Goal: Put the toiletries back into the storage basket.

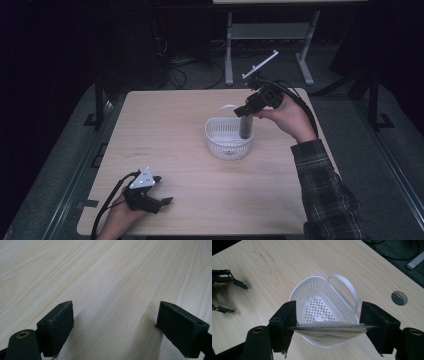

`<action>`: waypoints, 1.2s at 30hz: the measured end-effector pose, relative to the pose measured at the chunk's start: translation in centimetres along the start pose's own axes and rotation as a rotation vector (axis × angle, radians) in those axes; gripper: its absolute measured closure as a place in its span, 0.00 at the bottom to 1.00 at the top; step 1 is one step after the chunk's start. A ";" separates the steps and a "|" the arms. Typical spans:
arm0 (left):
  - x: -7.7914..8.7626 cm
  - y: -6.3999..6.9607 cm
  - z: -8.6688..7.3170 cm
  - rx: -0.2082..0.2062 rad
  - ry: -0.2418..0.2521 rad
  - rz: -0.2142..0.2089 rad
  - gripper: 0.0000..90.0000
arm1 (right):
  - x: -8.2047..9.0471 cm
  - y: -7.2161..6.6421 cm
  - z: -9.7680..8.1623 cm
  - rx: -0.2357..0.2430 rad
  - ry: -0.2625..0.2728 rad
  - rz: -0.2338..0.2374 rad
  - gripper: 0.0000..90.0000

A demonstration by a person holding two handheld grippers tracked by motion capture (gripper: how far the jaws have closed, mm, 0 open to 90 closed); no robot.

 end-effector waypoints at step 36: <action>0.0 0.0 0.0 -0.011 -0.002 0.000 0.15 | -4.2 1.2 -1.7 -0.030 -0.036 0.011 0.33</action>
Point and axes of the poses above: each handheld gripper's, and its own axes: x roughly backward along the jaws, z roughly out of its top, y roughly to its right, the point moved 2 cm from there along -x, roughly forward along the jaws, and after that the axes turned 4 degrees about z, right-handed, at the moved point
